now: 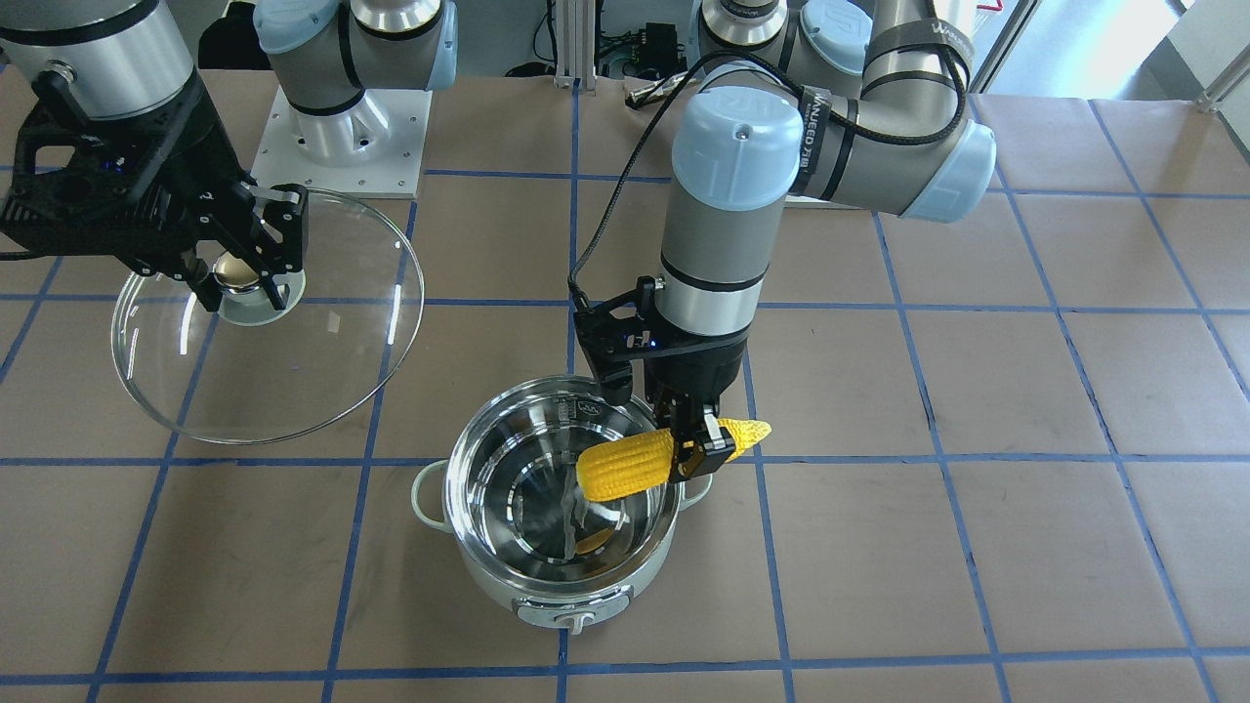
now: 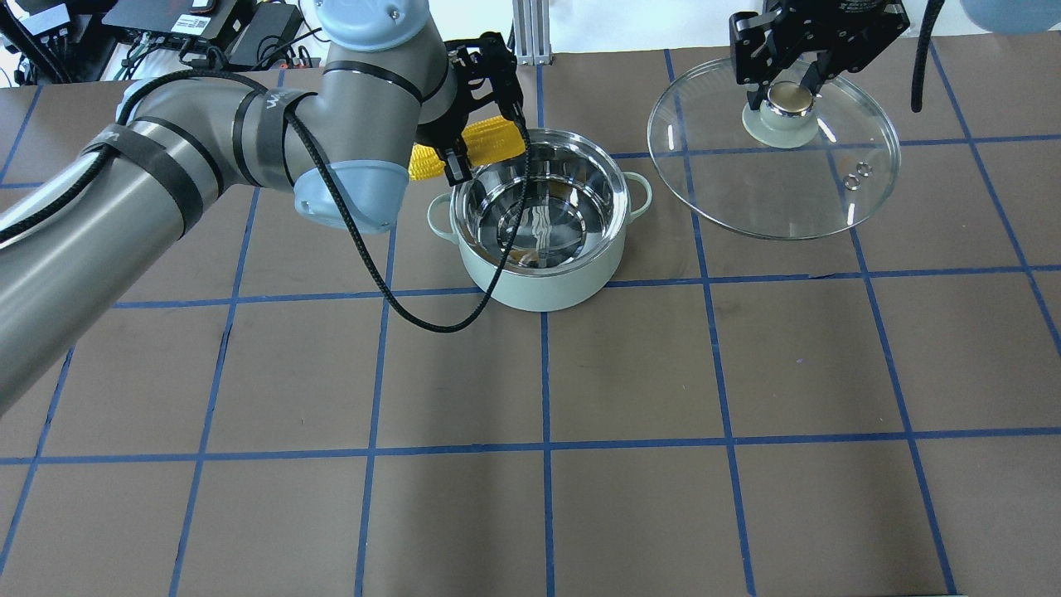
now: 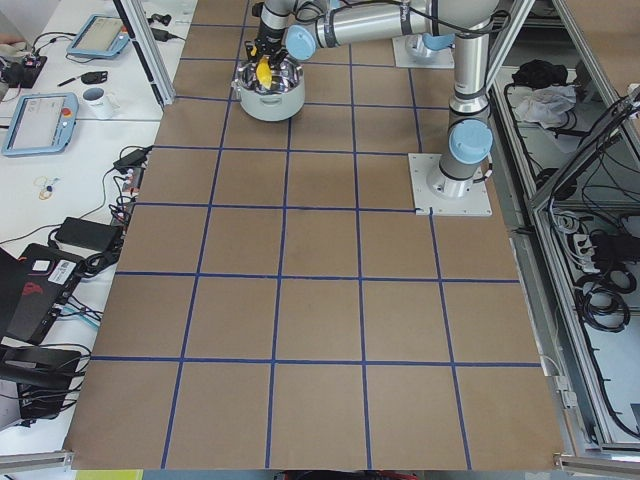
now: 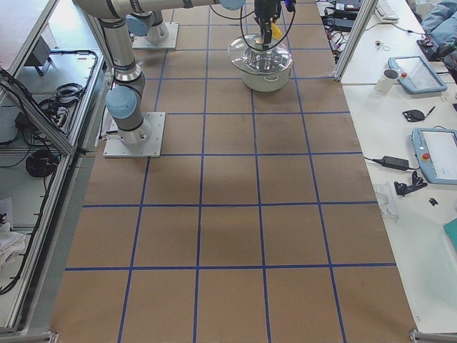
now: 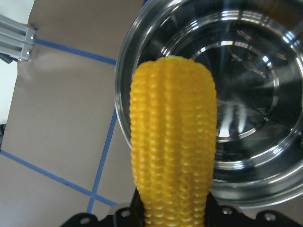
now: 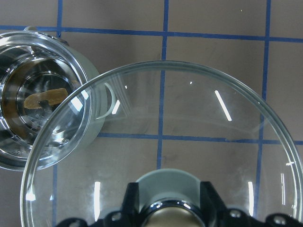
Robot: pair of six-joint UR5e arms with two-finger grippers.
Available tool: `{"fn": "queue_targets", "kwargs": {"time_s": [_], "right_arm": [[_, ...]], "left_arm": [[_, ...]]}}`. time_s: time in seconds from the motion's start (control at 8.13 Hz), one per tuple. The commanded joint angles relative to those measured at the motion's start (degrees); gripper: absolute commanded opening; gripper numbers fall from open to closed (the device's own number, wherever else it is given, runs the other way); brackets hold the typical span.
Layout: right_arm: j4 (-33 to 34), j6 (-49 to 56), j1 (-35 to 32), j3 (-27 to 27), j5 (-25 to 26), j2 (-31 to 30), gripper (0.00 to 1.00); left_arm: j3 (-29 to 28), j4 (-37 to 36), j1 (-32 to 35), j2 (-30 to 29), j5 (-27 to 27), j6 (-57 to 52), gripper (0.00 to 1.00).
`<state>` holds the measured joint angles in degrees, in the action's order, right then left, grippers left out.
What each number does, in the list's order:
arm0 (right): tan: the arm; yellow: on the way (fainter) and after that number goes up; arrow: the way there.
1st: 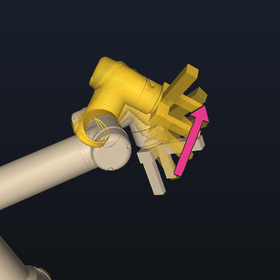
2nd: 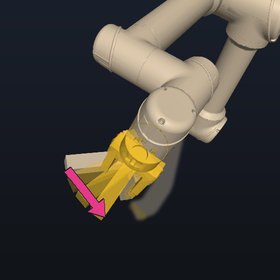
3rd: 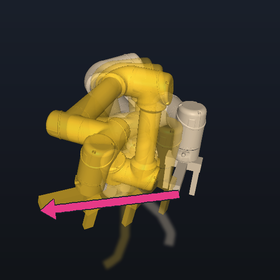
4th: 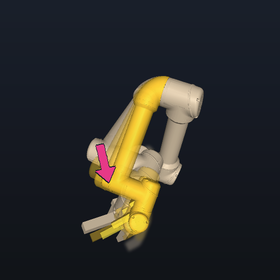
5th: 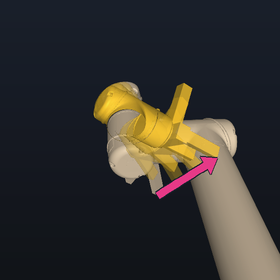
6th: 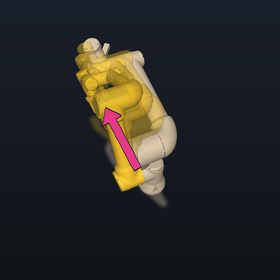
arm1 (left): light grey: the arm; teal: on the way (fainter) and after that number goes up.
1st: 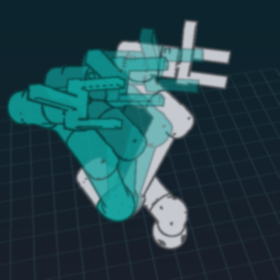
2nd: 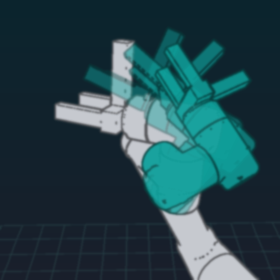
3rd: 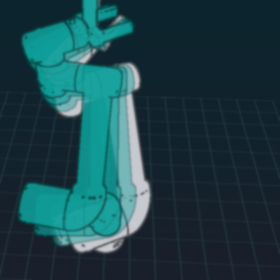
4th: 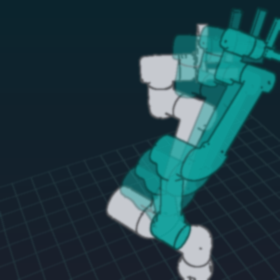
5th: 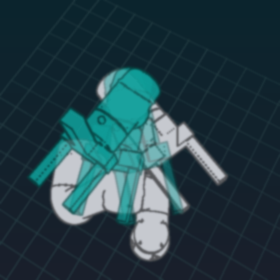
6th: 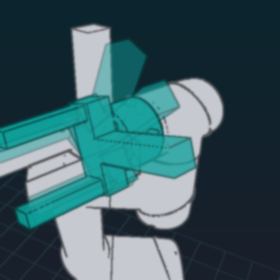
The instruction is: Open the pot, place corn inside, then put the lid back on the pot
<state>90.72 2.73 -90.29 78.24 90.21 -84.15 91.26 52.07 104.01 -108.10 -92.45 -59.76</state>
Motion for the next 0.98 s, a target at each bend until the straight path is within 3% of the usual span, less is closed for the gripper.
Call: {"fn": "queue_targets", "kwargs": {"time_s": [0.0,0.37,0.74,0.86], "right_arm": [[-0.37,0.43,0.46,0.15,-0.38,-0.14,0.43],[-0.63,0.43,0.46,0.15,-0.38,-0.22,0.43],[-0.81,0.43,0.46,0.15,-0.47,-0.22,0.42],[-1.25,0.43,0.46,0.15,-0.47,-0.22,0.42]], "left_arm": [[0.06,-0.91,2.86,-1.66,3.5,1.92,0.0],[-0.03,-6.68,4.54,-7.18,3.68,1.84,0.0],[0.06,-7.33,6.03,-8.97,3.6,2.01,0.0],[0.06,-7.33,6.03,-9.31,3.42,2.19,0.26]]}}
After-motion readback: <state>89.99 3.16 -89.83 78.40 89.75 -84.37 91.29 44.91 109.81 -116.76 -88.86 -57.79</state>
